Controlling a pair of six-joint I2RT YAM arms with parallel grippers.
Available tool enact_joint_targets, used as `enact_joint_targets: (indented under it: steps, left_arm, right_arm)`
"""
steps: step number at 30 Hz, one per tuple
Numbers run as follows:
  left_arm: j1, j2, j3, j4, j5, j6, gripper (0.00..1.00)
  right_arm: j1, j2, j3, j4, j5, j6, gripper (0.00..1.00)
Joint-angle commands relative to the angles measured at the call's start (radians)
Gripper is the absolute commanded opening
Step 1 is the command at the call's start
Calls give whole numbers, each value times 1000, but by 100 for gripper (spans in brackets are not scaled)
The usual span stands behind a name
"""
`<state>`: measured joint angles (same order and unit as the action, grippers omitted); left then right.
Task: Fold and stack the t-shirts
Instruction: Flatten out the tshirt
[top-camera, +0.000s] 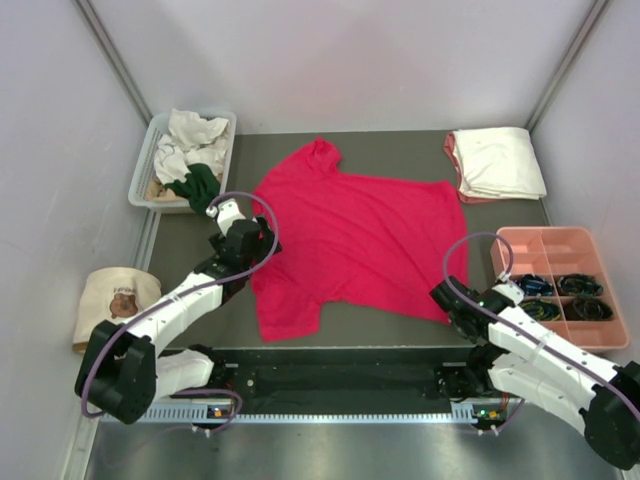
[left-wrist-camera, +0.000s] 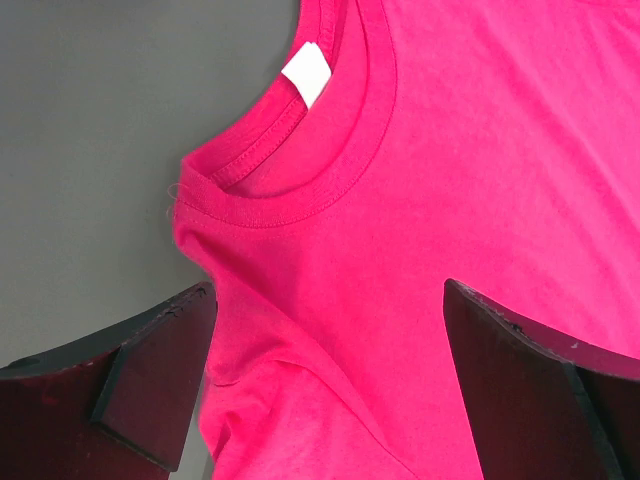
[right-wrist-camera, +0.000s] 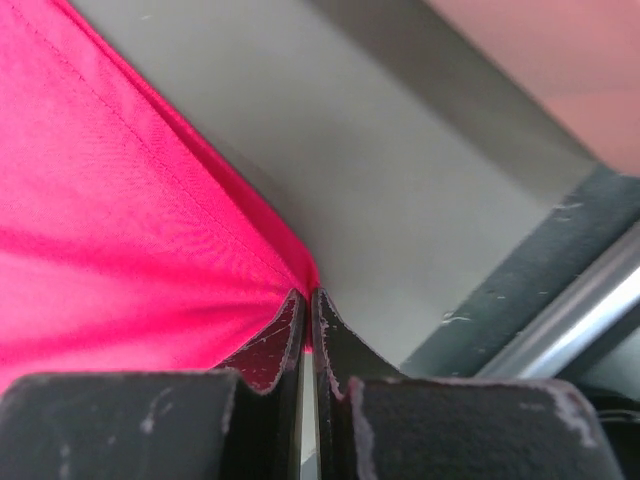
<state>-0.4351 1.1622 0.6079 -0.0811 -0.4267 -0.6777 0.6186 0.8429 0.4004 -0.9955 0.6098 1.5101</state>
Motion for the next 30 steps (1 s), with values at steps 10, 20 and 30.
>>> enact_joint_targets:
  steps: [10,20,30]
  left_arm:
    - [9,-15,12,43,-6,7,99]
    - [9,10,114,37,-37,79,99]
    - [16,238,366,72,3,216,99]
  right_arm:
    - [-10,-54,75,27,77,-86,60]
    - [-11,68,323,286,142,-479,87]
    - [-140,281,549,454,130,-803,92]
